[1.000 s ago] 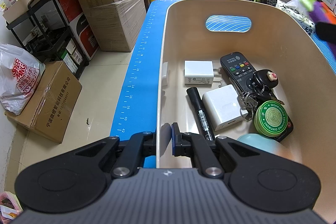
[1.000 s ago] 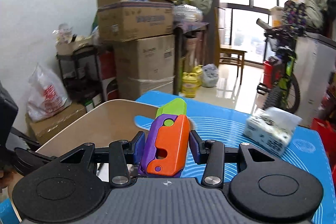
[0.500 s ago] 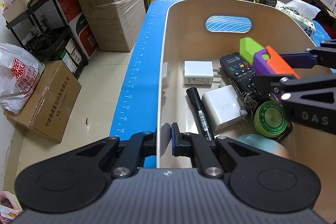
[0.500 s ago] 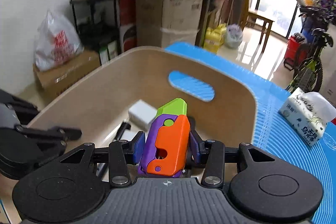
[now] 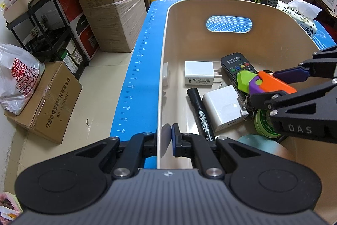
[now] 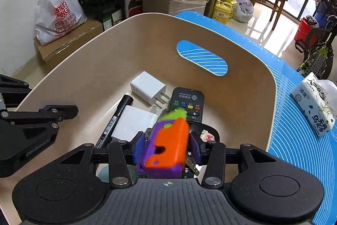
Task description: Organize rigid objects
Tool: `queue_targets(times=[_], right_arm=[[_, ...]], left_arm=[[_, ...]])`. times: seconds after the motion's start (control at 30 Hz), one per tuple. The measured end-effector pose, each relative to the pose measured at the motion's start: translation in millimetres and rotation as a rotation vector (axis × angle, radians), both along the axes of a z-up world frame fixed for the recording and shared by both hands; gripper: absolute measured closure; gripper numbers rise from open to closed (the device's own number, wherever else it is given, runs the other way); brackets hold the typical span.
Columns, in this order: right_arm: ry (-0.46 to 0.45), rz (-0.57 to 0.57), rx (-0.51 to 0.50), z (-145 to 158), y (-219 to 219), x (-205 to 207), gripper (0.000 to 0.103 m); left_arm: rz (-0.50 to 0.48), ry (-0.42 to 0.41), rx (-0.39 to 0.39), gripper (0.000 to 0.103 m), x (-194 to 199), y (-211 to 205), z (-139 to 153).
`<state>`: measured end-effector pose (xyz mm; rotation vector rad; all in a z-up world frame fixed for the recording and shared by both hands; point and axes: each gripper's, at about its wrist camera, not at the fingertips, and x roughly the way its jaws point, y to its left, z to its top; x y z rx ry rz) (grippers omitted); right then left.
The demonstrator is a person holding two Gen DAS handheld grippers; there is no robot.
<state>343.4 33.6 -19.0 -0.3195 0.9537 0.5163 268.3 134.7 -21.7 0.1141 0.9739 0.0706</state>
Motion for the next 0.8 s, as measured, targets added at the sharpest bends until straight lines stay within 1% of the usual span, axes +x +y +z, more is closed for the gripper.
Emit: queue_targets(times=[0.07, 0.3, 0.4, 0.5, 0.53, 0.57, 0.6, 0.67, 0.77, 0.8], right_arm=[[-0.010, -0.008, 0.005, 1.7, -0.4, -0.5, 0.044], [-0.033, -0.015, 0.035, 9.9, -5.8, -3.4, 0.039], [-0.062, -0.023, 0.054, 18.5, -9.3, -6.9, 0.036], [-0.088, -0.029, 0.080, 29.9, -15.8, -11.4, 0.030], [-0.098, -0.031, 0.089, 33.6, -18.8, -13.5, 0.029], [-0.109, -0.036, 0.098, 37.5, -22.3, -16.0, 0.028], [-0.118, -0.041, 0.104, 40.4, -25.8, -18.3, 0.027], [-0.140, -0.056, 0.120, 47.3, -33.9, -23.4, 0.023], [-0.173, -0.082, 0.141, 57.4, -46.6, -32.4, 0.020], [-0.182, -0.089, 0.149, 60.8, -51.2, -35.5, 0.019]], left_arm=[[0.001, 0.001, -0.001, 0.095, 0.1, 0.3, -0.1], [0.002, 0.001, -0.002, 0.095, -0.8, 0.5, 0.2], [0.000, 0.002, -0.001, 0.095, -1.6, 1.1, 0.2], [0.005, -0.010, -0.006, 0.095, -3.7, 2.3, 1.3], [0.008, -0.020, -0.008, 0.092, -4.6, 2.7, 2.5], [0.006, -0.033, -0.013, 0.083, -5.6, 3.3, 3.9], [0.003, -0.038, -0.016, 0.077, -6.9, 2.6, 4.7], [-0.001, -0.058, -0.023, 0.053, -10.9, 0.4, 8.3], [0.002, -0.112, -0.033, 0.038, -18.6, -2.0, 18.7], [0.002, -0.126, -0.037, 0.036, -20.9, -3.0, 22.9]])
